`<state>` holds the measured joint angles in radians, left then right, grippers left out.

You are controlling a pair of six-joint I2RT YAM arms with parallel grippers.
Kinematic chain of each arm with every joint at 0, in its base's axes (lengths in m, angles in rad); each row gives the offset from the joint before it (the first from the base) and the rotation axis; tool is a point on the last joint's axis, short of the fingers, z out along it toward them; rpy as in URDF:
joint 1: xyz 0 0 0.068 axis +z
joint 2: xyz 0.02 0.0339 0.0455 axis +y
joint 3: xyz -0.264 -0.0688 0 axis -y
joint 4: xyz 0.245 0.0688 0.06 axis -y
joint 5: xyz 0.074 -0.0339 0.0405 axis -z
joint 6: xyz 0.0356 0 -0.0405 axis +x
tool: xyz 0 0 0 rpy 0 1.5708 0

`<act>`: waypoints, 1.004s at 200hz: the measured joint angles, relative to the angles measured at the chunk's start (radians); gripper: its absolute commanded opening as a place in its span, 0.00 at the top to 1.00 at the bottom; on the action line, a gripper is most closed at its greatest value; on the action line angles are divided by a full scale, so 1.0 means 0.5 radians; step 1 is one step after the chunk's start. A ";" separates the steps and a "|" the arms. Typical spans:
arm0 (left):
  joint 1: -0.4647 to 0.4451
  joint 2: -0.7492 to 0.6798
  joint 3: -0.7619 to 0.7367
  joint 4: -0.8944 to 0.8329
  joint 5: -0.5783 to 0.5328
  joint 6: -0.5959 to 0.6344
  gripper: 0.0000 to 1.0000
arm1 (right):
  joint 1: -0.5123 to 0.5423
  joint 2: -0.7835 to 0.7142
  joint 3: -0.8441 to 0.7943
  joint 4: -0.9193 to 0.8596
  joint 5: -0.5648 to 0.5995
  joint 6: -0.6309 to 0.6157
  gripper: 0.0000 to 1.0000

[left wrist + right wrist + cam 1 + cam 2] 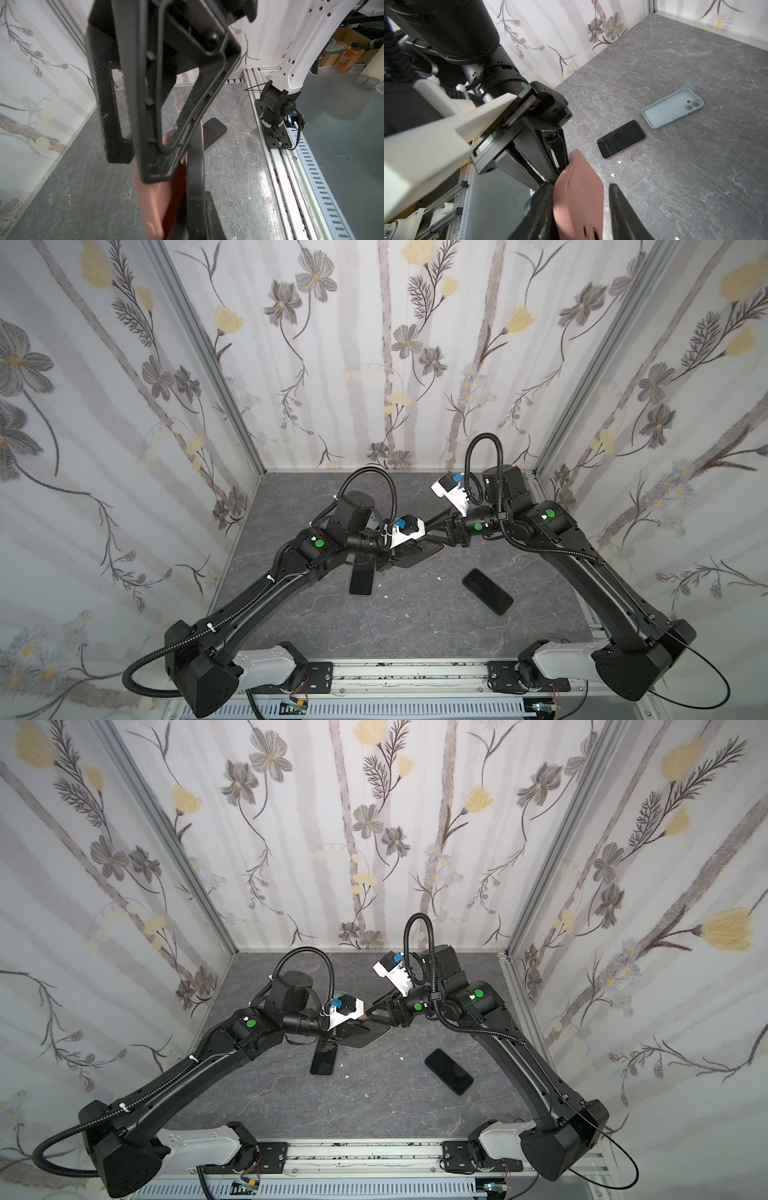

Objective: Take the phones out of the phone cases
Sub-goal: 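Grasp the pink case end with the right gripper, then pull the right gripper away from the left gripper, sliding the pink case off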

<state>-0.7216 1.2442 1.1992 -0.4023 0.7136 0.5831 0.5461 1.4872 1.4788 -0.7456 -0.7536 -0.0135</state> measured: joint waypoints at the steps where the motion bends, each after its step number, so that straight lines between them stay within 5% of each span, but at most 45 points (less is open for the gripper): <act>1: 0.000 0.000 0.000 0.000 0.000 0.000 1.00 | 0.000 0.000 0.000 0.000 0.000 0.000 0.58; 38: -0.002 0.000 -0.007 -0.042 -0.014 0.019 1.00 | 0.007 0.021 0.018 -0.095 -0.023 -0.117 0.66; 116: -0.006 0.014 -0.006 -0.047 -0.005 0.038 1.00 | 0.026 0.005 0.018 -0.130 -0.087 -0.240 1.00; 201: -0.004 -0.060 0.037 0.002 0.072 -0.002 1.00 | -0.060 -0.028 -0.030 -0.068 -0.008 -0.165 1.00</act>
<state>-0.7235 1.2144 1.2175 -0.4015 0.7498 0.5823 0.5163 1.4731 1.4639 -0.7795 -0.7574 -0.0959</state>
